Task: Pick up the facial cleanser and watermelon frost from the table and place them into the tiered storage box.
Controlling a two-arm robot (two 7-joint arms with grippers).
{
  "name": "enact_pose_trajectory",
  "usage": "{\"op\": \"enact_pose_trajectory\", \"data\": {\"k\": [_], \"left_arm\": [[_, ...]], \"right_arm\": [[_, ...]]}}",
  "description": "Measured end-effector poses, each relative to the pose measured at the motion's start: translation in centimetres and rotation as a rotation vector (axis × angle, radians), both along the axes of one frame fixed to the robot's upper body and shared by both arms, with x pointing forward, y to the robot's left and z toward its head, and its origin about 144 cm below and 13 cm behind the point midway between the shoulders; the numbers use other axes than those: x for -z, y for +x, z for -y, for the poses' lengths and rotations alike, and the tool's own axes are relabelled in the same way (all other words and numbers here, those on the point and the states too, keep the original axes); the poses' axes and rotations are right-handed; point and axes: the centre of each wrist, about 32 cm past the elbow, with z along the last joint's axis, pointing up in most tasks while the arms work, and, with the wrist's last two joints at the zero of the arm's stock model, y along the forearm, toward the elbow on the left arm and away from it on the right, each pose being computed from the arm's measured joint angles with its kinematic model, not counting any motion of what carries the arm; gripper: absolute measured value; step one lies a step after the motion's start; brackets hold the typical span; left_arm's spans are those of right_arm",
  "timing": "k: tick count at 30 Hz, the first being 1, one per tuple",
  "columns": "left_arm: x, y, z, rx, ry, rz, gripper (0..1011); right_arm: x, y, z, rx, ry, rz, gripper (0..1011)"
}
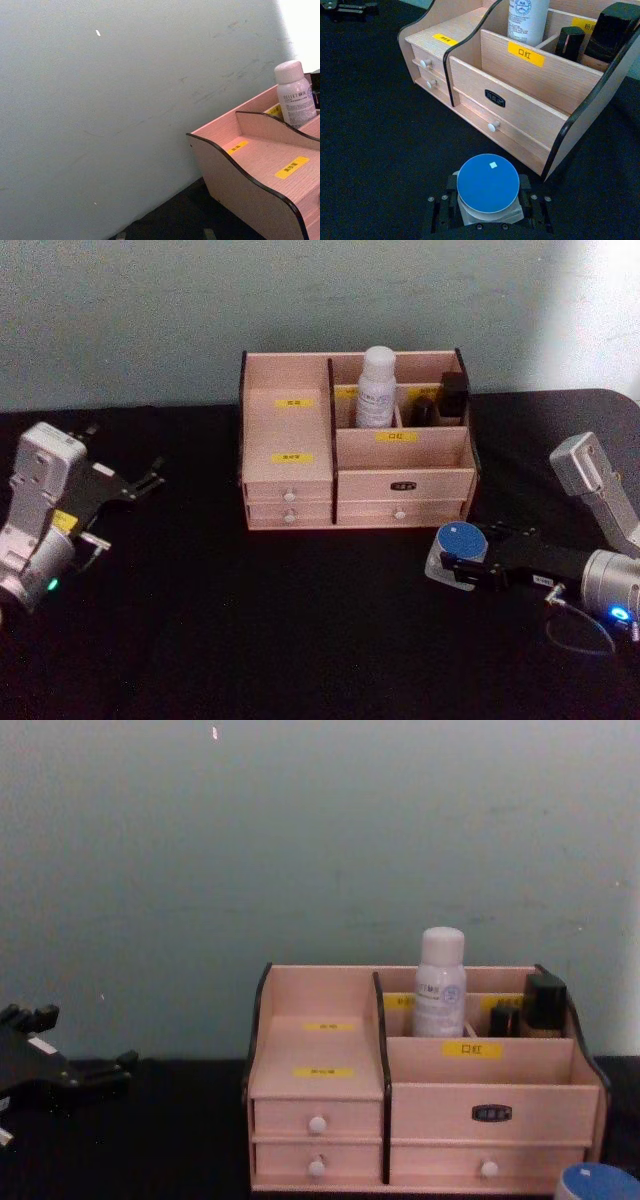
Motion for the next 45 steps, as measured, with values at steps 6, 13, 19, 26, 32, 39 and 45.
{"op": "enact_pose_trajectory", "data": {"k": [6,13,19,26,32,39,45], "left_arm": [[0.0,0.0,0.0,0.0,0.0,0.0,1001],[0.0,0.0,0.0,0.0,0.0,0.0,1001],[0.0,0.0,0.0,0.0,0.0,0.0,1001],[0.0,0.0,0.0,0.0,0.0,0.0,1001],[0.0,0.0,0.0,0.0,0.0,0.0,1001],[0.0,0.0,0.0,0.0,0.0,0.0,1001],[0.0,0.0,0.0,0.0,0.0,0.0,1001]], "right_arm": [[0.0,0.0,0.0,0.0,0.0,0.0,726],[0.0,0.0,0.0,0.0,0.0,0.0,726],[-0.1,-0.1,0.1,-0.011,-0.001,0.006,726],[-0.9,-0.3,0.2,-0.086,0.025,0.029,724],[-1.6,-0.2,0.0,-0.144,0.049,0.054,724],[-2.8,0.8,-1.4,-0.221,0.085,0.096,726],[-3.4,2.0,-2.9,-0.272,0.109,0.126,726]]}}
